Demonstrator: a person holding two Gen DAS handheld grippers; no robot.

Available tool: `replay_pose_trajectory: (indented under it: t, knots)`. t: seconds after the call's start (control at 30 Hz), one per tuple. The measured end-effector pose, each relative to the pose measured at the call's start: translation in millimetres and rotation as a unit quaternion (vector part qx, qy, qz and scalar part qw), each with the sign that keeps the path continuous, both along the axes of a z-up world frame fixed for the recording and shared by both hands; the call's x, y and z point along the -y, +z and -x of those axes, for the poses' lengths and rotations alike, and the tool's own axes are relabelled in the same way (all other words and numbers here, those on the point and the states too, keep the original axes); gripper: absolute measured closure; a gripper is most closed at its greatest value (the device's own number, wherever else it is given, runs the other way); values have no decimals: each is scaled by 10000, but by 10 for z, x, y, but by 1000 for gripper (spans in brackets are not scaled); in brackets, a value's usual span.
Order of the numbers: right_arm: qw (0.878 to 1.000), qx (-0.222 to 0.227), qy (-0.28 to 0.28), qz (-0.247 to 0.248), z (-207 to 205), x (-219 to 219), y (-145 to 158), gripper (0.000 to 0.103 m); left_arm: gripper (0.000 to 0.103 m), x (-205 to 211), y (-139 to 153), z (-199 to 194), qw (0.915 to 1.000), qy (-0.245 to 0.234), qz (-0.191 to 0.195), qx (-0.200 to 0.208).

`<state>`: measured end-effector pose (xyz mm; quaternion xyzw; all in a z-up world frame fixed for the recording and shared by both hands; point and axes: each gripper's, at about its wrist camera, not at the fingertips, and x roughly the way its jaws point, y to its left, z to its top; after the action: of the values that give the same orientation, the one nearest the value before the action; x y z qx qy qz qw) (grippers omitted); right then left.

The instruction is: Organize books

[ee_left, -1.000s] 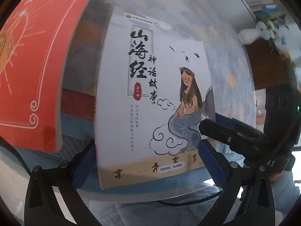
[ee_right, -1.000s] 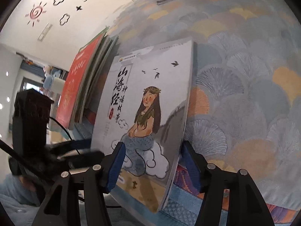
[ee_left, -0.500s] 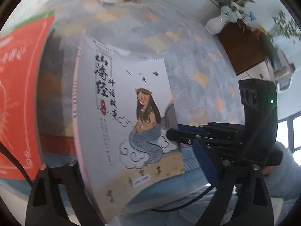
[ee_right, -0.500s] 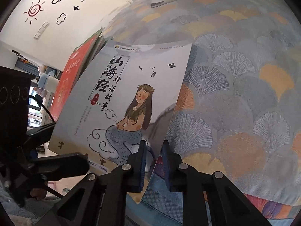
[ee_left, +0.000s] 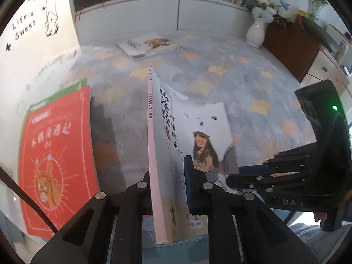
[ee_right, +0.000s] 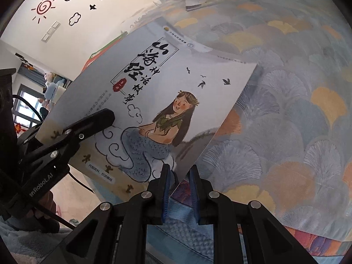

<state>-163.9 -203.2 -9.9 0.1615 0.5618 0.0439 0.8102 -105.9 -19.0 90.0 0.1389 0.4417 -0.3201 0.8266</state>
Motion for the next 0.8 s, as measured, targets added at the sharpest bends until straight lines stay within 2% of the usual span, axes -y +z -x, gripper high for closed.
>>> replay_pose_trajectory:
  t: [0.13,0.23,0.4,0.53,0.63,0.73,0.8]
  knots:
    - [9997,244,25,-61,-27,-44,110,87,91,-145,252,9,9994,73,122,331]
    - [9981,507,89,-353,-144,-117,264,87,91,-254,413,-3,9978,179,112,622]
    - [9921,971,442,-668,-451,-411,541,87,90,-749,625,-263,9922,910,183,838]
    - [9845,1234,663,-1053,-705,-741,651,87,90,-1236,576,-498,9852,1531,136,754]
    - [9809,1284,825,-1203,-864,-974,632,87,88,-1633,435,-643,9790,1976,219,451]
    - [9802,1123,963,-1316,-1056,-1242,571,87,86,-1842,181,-770,9720,2344,53,161]
    - [9813,980,1137,-1201,-1097,-1372,503,87,81,-1860,99,-797,9685,2482,-117,167]
